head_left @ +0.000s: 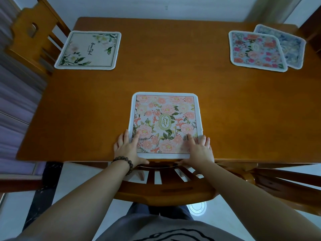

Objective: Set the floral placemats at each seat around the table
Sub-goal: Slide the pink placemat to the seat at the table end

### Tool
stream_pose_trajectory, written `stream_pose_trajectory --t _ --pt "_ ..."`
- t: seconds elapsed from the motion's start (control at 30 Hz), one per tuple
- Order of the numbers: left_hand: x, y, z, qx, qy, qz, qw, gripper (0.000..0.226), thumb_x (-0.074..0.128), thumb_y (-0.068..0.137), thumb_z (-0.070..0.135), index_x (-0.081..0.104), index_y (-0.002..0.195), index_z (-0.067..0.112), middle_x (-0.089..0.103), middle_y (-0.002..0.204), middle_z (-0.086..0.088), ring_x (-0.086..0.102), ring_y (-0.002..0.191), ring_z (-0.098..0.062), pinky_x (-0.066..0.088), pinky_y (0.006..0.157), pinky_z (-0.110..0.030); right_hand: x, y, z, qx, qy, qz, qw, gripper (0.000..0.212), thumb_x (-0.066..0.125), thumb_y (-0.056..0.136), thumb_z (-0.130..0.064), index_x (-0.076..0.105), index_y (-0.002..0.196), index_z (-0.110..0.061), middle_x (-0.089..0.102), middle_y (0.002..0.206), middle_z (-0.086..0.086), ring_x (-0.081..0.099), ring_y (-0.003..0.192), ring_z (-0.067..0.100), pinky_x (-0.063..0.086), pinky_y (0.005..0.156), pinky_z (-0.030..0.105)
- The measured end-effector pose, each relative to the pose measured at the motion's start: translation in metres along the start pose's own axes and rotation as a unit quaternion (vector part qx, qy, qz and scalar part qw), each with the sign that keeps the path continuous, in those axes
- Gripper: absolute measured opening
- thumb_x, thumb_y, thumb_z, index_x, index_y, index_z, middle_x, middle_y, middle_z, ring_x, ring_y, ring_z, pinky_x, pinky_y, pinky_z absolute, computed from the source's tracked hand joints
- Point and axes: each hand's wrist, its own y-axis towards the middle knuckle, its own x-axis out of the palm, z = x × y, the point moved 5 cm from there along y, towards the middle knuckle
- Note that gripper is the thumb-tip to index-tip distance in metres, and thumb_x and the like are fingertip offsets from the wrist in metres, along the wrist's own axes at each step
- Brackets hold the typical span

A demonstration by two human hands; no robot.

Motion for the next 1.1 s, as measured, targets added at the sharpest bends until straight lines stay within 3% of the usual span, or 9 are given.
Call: stream_pose_trajectory --t 0.2,0.47,0.57,0.63,0.73,0.9,1.1 --pt "-0.003 -0.003 0.007 -0.001 0.005 -0.009 1.000 0.132 0.075 0.056 0.072 -0.011 0.149 0.038 -0.016 0.158 -0.012 -0.012 0.144 -0.032 0.006 0.115 -0.050 -0.001 0.003 0.000 -0.012 -0.008 0.015 1.000 0.117 0.077 0.060 -0.068 0.010 0.146 -0.028 0.011 0.152 0.025 0.005 0.141 0.053 0.017 0.113 0.060" --pt "-0.007 -0.005 0.009 -0.009 0.002 -0.043 0.999 0.136 0.077 0.058 0.068 -0.015 0.150 0.029 -0.024 0.155 -0.019 -0.015 0.144 -0.034 0.006 0.117 -0.050 -0.004 0.002 -0.001 -0.015 -0.004 -0.011 1.000 0.124 0.076 0.058 -0.071 0.001 0.149 -0.036 0.002 0.157 0.019 0.000 0.142 0.052 0.018 0.113 0.061" --pt "-0.011 -0.004 0.009 -0.001 -0.003 -0.047 0.999 0.133 0.064 0.057 0.082 -0.019 0.149 0.031 -0.029 0.153 -0.019 -0.019 0.143 -0.036 0.003 0.115 -0.054 -0.008 0.000 0.008 -0.010 0.018 -0.040 0.999 0.127 0.074 0.058 -0.074 -0.009 0.149 -0.042 -0.009 0.160 0.016 -0.004 0.145 0.045 0.015 0.113 0.060" --pt "-0.019 -0.004 0.012 0.004 -0.009 -0.019 1.000 0.121 0.043 0.062 0.092 -0.013 0.150 0.032 -0.024 0.156 -0.017 -0.016 0.144 -0.034 0.002 0.115 -0.054 -0.014 -0.001 0.015 0.001 0.049 -0.044 0.998 0.119 0.066 0.065 -0.076 -0.011 0.150 -0.042 -0.013 0.160 0.015 -0.006 0.146 0.041 0.011 0.114 0.060" --pt "-0.034 -0.003 0.023 0.021 -0.027 0.023 0.999 0.104 0.019 0.071 0.091 -0.005 0.152 0.030 -0.013 0.160 -0.012 -0.012 0.146 -0.030 0.000 0.115 -0.053 -0.027 -0.005 0.022 0.028 0.059 0.000 0.998 0.106 0.046 0.073 -0.084 -0.008 0.151 -0.037 -0.008 0.161 0.014 -0.008 0.146 0.038 0.007 0.114 0.059" --pt "-0.056 0.000 0.055 0.069 -0.013 0.065 0.995 0.093 0.029 0.083 0.077 -0.006 0.153 0.028 -0.006 0.161 -0.009 -0.009 0.146 -0.028 -0.001 0.117 -0.051 -0.048 -0.012 0.034 0.070 0.079 0.063 0.992 0.098 0.046 0.077 -0.079 -0.002 0.152 -0.038 -0.006 0.162 0.011 -0.009 0.147 0.035 0.006 0.115 0.059" --pt "-0.071 0.004 0.109 0.135 0.000 0.055 0.989 0.087 0.024 0.086 0.074 0.002 0.154 0.024 -0.002 0.161 -0.008 -0.003 0.147 -0.026 0.003 0.118 -0.050 -0.080 -0.027 0.060 0.136 0.080 0.108 0.982 0.087 0.049 0.084 -0.070 0.004 0.152 -0.038 -0.007 0.162 0.010 -0.007 0.148 0.031 0.006 0.115 0.056"
